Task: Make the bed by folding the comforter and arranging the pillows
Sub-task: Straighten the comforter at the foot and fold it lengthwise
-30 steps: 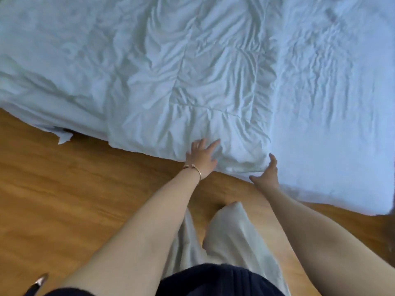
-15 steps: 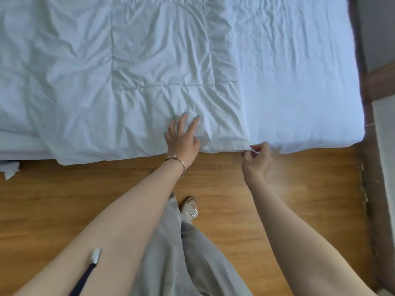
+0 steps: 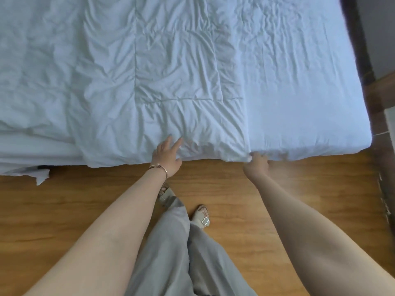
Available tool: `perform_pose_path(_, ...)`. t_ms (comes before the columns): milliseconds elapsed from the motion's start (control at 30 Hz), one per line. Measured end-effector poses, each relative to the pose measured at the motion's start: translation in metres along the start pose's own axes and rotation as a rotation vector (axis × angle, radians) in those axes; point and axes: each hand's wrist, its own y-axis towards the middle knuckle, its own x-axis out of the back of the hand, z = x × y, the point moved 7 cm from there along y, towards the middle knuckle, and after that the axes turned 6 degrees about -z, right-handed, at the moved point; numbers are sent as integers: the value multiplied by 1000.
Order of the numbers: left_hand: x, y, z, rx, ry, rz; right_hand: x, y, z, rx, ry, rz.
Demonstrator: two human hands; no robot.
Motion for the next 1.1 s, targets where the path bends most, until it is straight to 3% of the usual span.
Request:
perform_pose_path(133,27,3,53,233,-170,-63,-22,-42,143,532,-9,-107)
perform_pose_path(200,44,9,85,302,-218,-127,-46,-66,202,726,-61,-24)
perform_pose_path(333,79,25,167,428,-261,-268,-103,-93,277,807,-98,120)
perform_pose_path(467,110,39,250,602,-529,-436,-162,-99,326,782,-172,149)
perform_pose_path(533,113,49,265,517,-714,-358,-185,-97,340,731,-232,130)
perform_pose_path(600,128,57,261,249,-732,-307,-201,-98,347,678,-285,106)
perform_pose_path(667,171,62,253,-26,-563,-427,-205,-104,360,678,-268,72)
perform_pose_path(733,212,67,259,-132,-359,-594,-198,-110,378,734,-241,6)
perform_pose_path(800,221,82,284,11,-271,-499,-194,-109,384,740,-312,-10)
perform_pose_path(867,190,93,311,259,-253,-139,-197,-97,370,640,-422,106)
perform_pose_path(900,177,92,317,340,-264,-34,-197,-90,358,583,-455,149)
perform_pose_path(933,171,91,318,386,-263,-36,-193,-83,347,539,-456,152)
perform_pose_path(1000,169,82,309,366,-143,-221,-177,-72,327,475,-393,75)
perform_pose_path(1033,173,77,297,263,-29,-382,-168,-65,316,443,-375,28)
perform_pose_path(1100,168,63,251,-170,154,-643,-152,-52,294,386,-392,-37)
